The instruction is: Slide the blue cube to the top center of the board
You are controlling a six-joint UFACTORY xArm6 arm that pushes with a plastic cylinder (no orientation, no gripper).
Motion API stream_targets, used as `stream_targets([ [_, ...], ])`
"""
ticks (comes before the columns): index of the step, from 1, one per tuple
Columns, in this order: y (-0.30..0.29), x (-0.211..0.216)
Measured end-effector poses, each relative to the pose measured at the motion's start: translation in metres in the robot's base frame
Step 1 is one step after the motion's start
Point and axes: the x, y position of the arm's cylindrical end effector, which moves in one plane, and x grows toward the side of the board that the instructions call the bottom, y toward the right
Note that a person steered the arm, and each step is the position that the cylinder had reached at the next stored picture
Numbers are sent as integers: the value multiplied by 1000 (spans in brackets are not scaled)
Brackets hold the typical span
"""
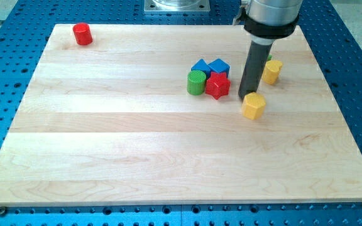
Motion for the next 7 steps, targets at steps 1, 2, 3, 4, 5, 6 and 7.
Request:
stream_targets([
  [1,-10,-38],
  [2,-23,-91],
  [3,-43,-74],
  [4,-47,-38],
  [5,-82,-80],
  [6,-103,-135],
  [7,-113,-140],
])
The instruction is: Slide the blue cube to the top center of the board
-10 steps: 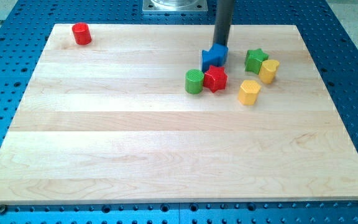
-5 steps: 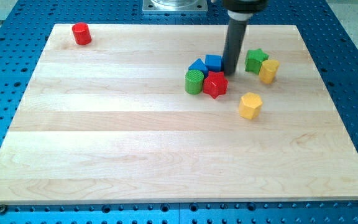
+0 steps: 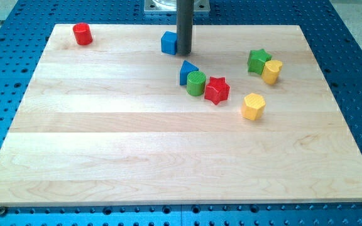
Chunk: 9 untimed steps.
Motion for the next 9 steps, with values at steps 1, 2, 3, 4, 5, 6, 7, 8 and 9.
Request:
stream_targets([
  [1,-11,0],
  [2,-57,32],
  [3,-63,3],
  [4,-35,-12],
  [5,-32,-9],
  [6,-45,-9],
  [7,-48,-9],
  [8,-48,-9],
  [9,-47,-4],
])
